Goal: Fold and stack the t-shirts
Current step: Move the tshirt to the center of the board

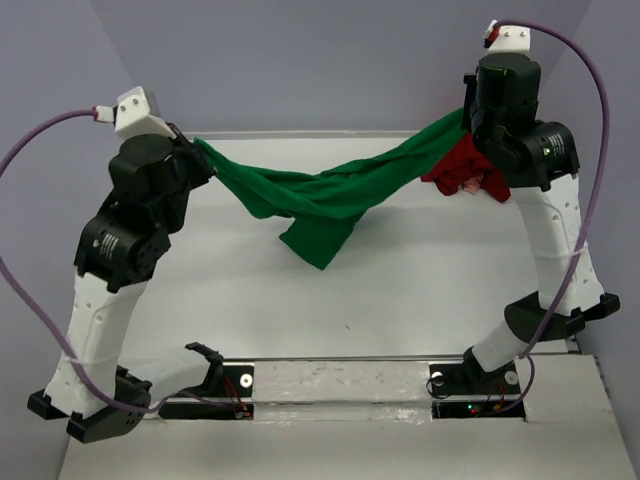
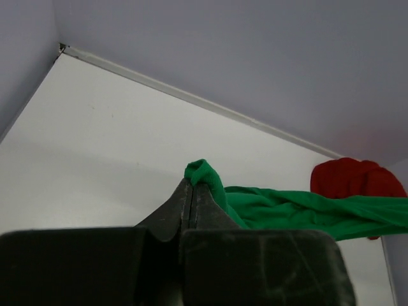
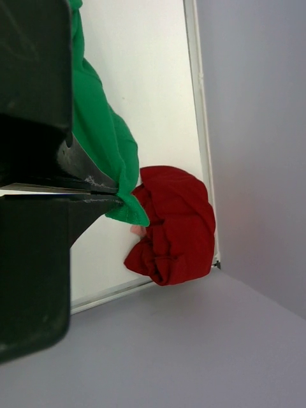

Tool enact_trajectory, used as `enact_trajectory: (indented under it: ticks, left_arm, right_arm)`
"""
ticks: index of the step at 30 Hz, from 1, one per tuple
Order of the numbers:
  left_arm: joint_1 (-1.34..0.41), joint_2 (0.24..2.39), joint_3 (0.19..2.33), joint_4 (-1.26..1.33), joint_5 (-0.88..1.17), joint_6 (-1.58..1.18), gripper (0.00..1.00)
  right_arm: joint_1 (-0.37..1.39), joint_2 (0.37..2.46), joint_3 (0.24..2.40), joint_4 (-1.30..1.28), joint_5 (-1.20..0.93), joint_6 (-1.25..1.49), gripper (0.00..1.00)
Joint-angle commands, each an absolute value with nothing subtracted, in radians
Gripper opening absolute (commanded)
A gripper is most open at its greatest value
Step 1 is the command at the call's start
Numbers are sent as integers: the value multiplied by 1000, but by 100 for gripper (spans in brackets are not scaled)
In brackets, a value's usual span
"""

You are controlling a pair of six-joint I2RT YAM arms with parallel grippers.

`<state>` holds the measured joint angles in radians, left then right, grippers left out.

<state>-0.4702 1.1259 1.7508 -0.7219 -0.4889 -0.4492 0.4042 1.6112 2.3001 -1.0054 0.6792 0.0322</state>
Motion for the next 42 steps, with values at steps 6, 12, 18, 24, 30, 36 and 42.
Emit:
enact_trajectory:
  ticks: [6,12,18,24,30,36,42]
  left_arm:
    - [-472,950,1747,-739,-460,-477,0]
    - [-472,943,1730,-735,-439,-485,0]
    - [-472,988,1657,-681,-419,-472,0]
    - [-474,1135,1520,-615,-416,-488,0]
    - [-466,1313,1460,-542,-425,-495,0]
    - [-445,1501,1486,-540,-400,-535,9]
    - [-442,1600,1500,-531,-385,-543,13]
  right_arm:
    - [549,1463,2296,-1021,854,35,0]
    - [636,1485,2322,-1038,922,32,0]
    - [637,1589,2310,-997,807,35,0]
    - [588,1825,2342,-989,755,40,0]
    - [448,2002,2440,-994,666,29,0]
    - [387,2102,2453,-993,612,17,0]
    - [365,2131,2404,-954,583,12,0]
